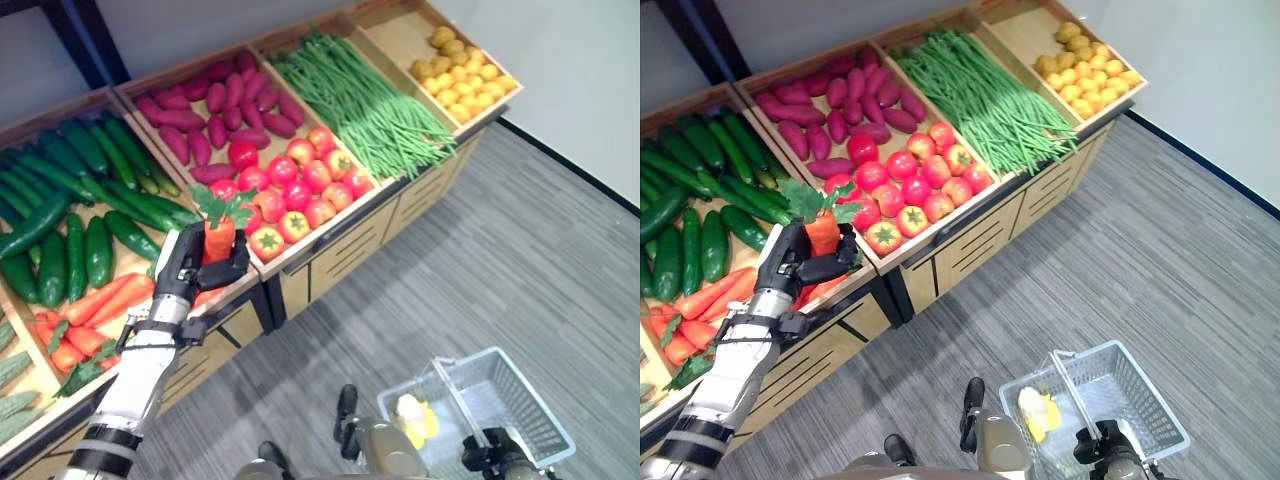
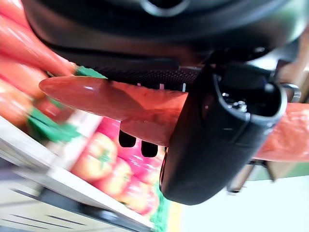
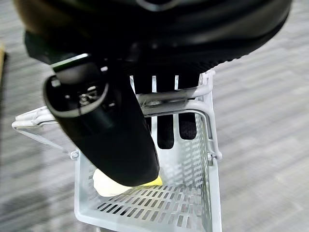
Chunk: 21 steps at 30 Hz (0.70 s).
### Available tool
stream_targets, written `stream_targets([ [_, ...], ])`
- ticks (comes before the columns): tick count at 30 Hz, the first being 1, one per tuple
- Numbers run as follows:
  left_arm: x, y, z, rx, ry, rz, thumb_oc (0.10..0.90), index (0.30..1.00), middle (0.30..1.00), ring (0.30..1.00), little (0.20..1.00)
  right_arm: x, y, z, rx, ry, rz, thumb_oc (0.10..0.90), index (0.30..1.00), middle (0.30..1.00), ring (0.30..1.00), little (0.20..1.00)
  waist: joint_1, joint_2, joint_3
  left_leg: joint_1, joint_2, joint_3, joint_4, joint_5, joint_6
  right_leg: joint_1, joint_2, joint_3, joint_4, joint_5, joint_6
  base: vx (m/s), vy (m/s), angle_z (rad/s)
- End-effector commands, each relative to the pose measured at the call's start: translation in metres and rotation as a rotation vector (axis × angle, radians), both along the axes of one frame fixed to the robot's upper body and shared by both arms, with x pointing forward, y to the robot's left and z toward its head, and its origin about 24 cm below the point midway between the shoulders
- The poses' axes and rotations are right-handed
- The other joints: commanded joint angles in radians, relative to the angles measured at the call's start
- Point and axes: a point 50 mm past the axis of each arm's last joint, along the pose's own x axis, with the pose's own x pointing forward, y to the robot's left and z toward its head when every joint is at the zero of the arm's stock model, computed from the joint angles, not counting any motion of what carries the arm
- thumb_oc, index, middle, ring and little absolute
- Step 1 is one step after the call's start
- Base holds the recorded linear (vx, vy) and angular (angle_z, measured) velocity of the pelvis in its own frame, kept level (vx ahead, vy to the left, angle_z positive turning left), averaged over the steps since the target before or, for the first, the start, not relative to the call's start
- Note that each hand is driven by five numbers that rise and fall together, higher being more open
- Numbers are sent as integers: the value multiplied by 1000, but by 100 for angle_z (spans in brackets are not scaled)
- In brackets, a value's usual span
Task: Get the vegetables into the basket
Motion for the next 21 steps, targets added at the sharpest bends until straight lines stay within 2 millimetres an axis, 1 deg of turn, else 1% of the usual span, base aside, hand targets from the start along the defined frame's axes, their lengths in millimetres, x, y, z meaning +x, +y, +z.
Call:
stream_targets([
  [1, -1, -10, 53, 41, -271, -86, 400, 300, 300, 300, 300, -2, -14, 7, -58, -14, 35, 400, 300, 300, 300, 300, 1, -7, -87, -79, 7, -71, 17, 23, -32, 105, -40, 28, -93, 48, 95, 14, -155, -12],
  [5, 0, -13, 51, 34, -262, -99, 400, 300, 300, 300, 300, -2, -17, 8, -64, -22, 29, 400, 300, 300, 300, 300, -6, -2, -92, -86, 34, -68, 29, 46, -57, 134, -10, 14, -142, 16, 77, 22, -149, -17],
  [11, 1, -15, 47, 10, -248, -98, 400, 300, 300, 300, 300, -4, -21, 10, -73, -27, 21, 400, 300, 300, 300, 300, -23, 9, -94, -85, 56, -61, 40, 62, -80, 153, 14, 12, -175, 4, 63, 24, -110, -2],
  [12, 2, -17, 47, 0, -250, -100, 400, 300, 300, 300, 300, -3, -23, 11, -79, -33, 18, 400, 300, 300, 300, 300, -29, 13, -91, -90, 69, -56, 51, 70, -90, 152, 22, 20, -180, 1, 58, 7, -85, -2],
  [15, 3, -19, 47, -6, -251, -107, 400, 300, 300, 300, 300, -4, -26, 12, -89, -29, 6, 400, 300, 300, 300, 300, -31, 20, -90, -91, 82, -47, 62, 75, -99, 154, 30, 25, -181, -5, 51, 24, -143, -4],
  [16, 5, -22, 47, -24, -253, -113, 400, 300, 300, 300, 300, -3, -29, 14, -98, -36, 2, 400, 300, 300, 300, 300, -35, 22, -78, -125, 115, -51, 148, 75, -119, 156, 41, 38, -174, -21, 33, 41, -237, -5],
  [17, 6, -25, 47, -25, -253, -124, 400, 300, 300, 300, 300, -3, -31, 15, -103, -38, -2, 400, 300, 300, 300, 300, -34, 20, -70, -145, 138, -59, 201, 99, -139, 163, 49, 42, -174, -29, 22, 42, -304, -7],
  [18, 8, -26, 49, -24, -257, -128, 400, 300, 300, 300, 300, -3, -32, 16, -106, -42, -9, 400, 300, 300, 300, 300, -30, 18, -59, -171, 175, -76, 287, 131, -167, 170, 63, 48, -173, -42, 3, 33, -212, -6],
  [19, 9, -27, 50, -26, -263, -131, 400, 300, 300, 300, 300, -1, -35, 17, -115, -47, -10, 400, 300, 300, 300, 300, -17, 18, -45, -196, 189, -136, 341, 152, -182, 175, 78, 63, -171, -51, -10, 23, -155, -9],
  [20, 9, -27, 50, -26, -264, -132, 400, 300, 300, 300, 300, -1, -35, 18, -115, -48, -11, 400, 300, 300, 300, 300, -17, 20, -44, -199, 194, -140, 348, 151, -185, 176, 81, 61, -170, -53, -12, -61, -38, -21],
  [21, 9, -29, 51, -31, -271, -135, 400, 300, 300, 300, 300, 4, -39, 20, -129, -55, -7, 400, 300, 300, 300, 300, 0, 20, -34, -229, 164, -227, 345, 181, -165, 163, 81, 68, -168, -39, -21, -63, 16, -42],
])
